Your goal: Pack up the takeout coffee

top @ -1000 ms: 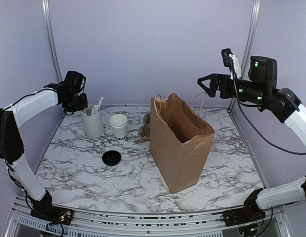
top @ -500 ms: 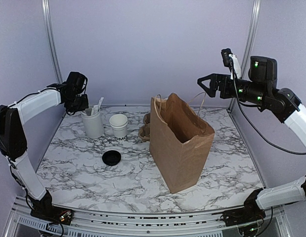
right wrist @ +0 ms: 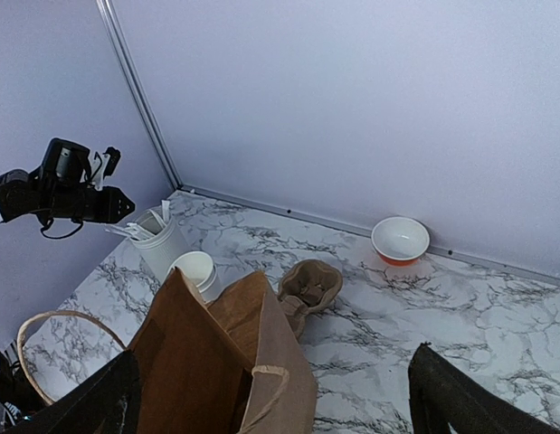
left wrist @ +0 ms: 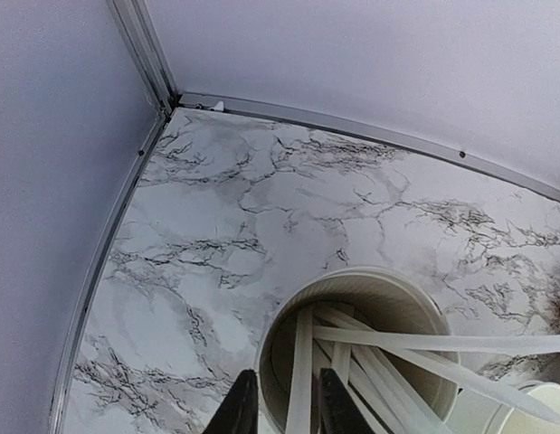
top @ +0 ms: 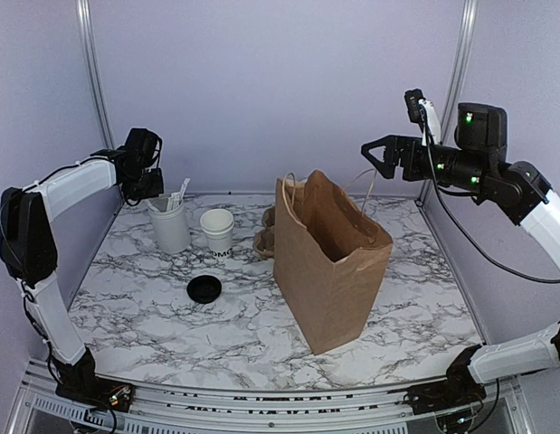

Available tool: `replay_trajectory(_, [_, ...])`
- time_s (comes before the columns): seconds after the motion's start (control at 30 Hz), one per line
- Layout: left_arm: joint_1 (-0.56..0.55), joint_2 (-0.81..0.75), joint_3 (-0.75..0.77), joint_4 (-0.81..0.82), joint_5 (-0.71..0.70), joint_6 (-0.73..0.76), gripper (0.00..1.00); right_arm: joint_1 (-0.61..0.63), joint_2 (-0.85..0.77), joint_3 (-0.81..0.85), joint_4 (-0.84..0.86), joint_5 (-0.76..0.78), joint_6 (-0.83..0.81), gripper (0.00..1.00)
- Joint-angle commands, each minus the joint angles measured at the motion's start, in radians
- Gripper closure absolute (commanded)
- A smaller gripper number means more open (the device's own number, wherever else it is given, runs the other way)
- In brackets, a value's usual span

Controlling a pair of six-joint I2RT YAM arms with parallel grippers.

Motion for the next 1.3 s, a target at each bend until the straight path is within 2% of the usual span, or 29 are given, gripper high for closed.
replay_trajectory(0.0, [0.006,0.038,0.049,0.018,-0.007,0.024,0.75,-0.009,-0.014,0.007,0.002,-0.012,0.009,0.0])
replay_trajectory(0.17, [0.009,0.054,0.063,0.026,-0.014,0.028,0.77,-0.009,-0.017,0.007,-0.002,-0.012,0.012,0.0])
replay_trajectory(0.57, [0.009,0.004,0.029,0.028,-0.013,0.036,0.96,-0.009,-0.01,0.004,0.0,-0.018,0.016,0.0])
replay_trajectory(0.63, [0.009,-0.013,0.014,0.027,-0.011,0.034,0.93,-0.009,-0.008,0.001,0.002,-0.021,0.018,0.0])
replay_trajectory(0.7, [0.009,-0.034,-0.003,0.026,-0.015,0.025,0.86,-0.009,-0.007,0.0,0.004,-0.024,0.018,0.0])
replay_trajectory(0.73, [0.009,-0.049,-0.014,0.025,-0.017,0.021,0.78,-0.009,-0.006,0.002,0.005,-0.024,0.018,0.0])
replay_trajectory(0.8, [0.01,-0.081,-0.035,0.023,-0.018,0.013,0.73,-0.008,-0.006,0.003,0.004,-0.024,0.019,0.0])
replay_trajectory(1.27, [0.009,-0.331,-0.246,-0.033,0.089,-0.161,0.73,-0.009,0.011,0.005,0.01,-0.047,0.015,0.0])
